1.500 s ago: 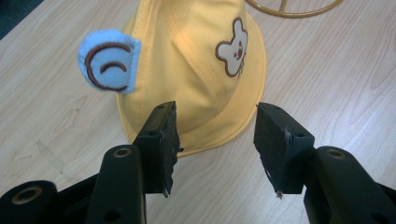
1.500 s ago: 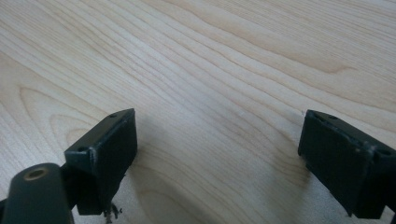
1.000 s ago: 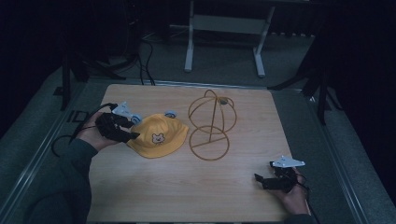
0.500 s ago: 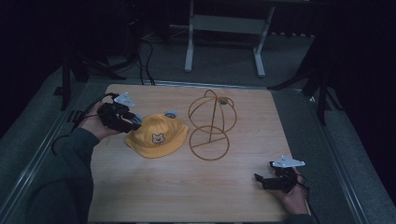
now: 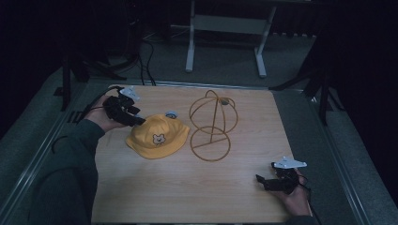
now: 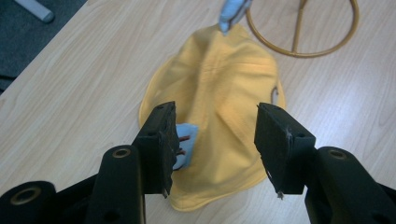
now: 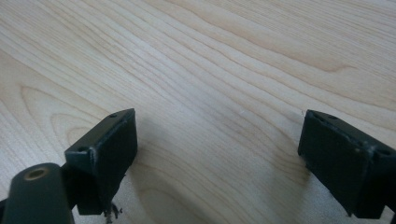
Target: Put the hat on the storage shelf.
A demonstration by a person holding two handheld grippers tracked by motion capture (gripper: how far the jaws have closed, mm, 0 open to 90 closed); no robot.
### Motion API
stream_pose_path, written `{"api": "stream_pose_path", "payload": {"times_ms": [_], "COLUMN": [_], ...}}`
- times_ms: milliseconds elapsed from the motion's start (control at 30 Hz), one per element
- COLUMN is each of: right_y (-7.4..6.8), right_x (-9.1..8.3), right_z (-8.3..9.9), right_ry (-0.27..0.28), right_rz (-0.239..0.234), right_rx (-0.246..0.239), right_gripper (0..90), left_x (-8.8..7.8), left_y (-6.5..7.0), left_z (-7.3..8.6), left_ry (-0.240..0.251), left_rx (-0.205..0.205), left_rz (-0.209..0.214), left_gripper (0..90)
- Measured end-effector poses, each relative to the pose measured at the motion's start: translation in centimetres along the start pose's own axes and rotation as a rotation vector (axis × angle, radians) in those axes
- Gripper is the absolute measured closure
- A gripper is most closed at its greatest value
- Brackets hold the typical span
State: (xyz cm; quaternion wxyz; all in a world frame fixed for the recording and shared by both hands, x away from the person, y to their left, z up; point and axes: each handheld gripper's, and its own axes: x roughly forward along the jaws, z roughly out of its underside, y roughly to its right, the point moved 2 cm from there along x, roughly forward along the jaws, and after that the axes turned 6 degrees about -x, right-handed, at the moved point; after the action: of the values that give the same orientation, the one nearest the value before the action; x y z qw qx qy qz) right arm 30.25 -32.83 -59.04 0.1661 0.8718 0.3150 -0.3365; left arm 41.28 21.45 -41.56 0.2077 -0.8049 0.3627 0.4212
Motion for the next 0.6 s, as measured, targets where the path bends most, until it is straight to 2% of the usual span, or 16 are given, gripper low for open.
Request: {"api": "stream_pose_path", "payload": {"times_ms": [100,167,333,433,600], "right_y": [0.0,0.0,0.0,0.0,0.0], "right_x": [0.0,0.0,0.0,0.0,0.0], "right_z": [0.0,0.0,0.0,0.0,0.0], "right_ry": [0.0,0.0,0.0,0.0,0.0], "right_rz": [0.0,0.0,0.0,0.0,0.0], "right_rx": [0.0,0.0,0.0,0.001,0.0], "right_gripper": [11.7,11.7,11.7,11.7,11.7], "left_x": [0.2,0.2,0.1,0.2,1.4], "left_y": [-0.4,-0.4,-0.4,-0.1,-0.2], "left_z": [-0.1,-0.3,-1.6,-2.6,-3.7], "left_ry": [-0.017,-0.039,-0.058,-0.056,-0.139], "left_rx": [-0.006,0.003,0.028,0.04,0.072], "left_rz": [-0.003,-0.015,-0.016,0.005,-0.016], "left_gripper": [48.9,48.9,49.0,48.8,48.7]}}
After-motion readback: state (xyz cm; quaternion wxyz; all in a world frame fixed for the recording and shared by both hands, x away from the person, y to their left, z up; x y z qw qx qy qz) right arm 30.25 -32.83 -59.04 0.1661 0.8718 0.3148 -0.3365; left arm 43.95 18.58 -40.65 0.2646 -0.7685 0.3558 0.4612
